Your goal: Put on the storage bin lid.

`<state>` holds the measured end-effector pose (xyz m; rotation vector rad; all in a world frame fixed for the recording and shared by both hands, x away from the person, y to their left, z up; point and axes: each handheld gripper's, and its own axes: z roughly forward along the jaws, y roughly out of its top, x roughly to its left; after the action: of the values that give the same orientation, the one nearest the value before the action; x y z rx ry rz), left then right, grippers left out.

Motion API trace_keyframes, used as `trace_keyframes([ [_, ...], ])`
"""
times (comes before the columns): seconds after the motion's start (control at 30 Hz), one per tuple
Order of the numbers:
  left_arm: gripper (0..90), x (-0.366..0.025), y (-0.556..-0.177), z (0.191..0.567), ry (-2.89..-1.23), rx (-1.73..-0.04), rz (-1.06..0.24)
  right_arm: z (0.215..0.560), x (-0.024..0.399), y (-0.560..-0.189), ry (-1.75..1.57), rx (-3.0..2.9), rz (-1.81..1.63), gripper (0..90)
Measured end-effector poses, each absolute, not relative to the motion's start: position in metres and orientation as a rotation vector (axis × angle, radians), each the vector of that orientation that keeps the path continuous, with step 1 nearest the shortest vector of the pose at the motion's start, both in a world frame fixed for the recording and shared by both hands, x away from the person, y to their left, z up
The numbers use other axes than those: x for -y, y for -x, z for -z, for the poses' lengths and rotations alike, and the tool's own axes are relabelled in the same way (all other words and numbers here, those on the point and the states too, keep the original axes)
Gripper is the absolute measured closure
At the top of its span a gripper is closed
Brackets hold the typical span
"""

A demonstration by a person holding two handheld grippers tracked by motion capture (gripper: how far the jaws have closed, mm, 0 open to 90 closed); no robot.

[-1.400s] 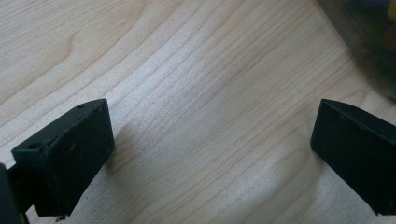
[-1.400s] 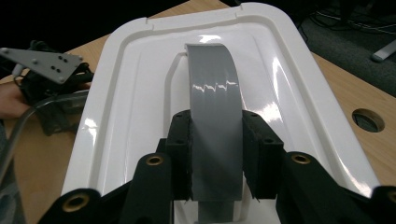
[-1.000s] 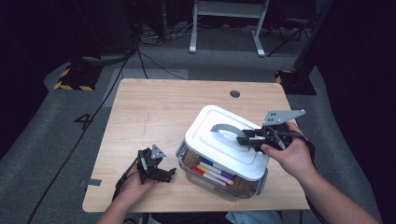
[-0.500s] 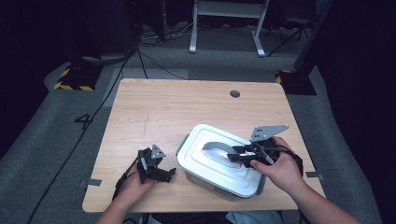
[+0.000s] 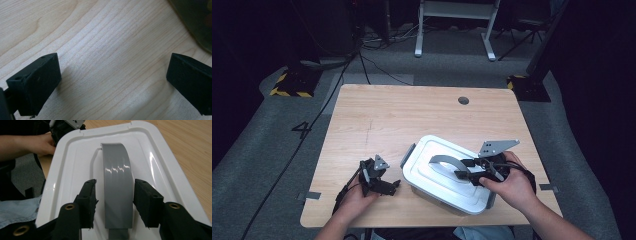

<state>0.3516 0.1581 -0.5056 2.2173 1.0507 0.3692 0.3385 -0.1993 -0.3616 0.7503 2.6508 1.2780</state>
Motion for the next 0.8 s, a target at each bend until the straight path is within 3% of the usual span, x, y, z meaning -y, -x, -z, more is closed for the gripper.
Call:
trace_keyframes([
  [0.43, 0.2, -0.159, -0.351, 0.506, -2.209, -1.061, -0.375, 0.325, 0.212, -0.353, -0.74, -2.551, -1.347, 44.6],
  [0.8, 0.2, -0.171, -0.35, 0.505, -2.216, -1.061, -0.379, 0.324, 0.249, -0.382, -0.863, -2.426, -1.291, 41.6],
])
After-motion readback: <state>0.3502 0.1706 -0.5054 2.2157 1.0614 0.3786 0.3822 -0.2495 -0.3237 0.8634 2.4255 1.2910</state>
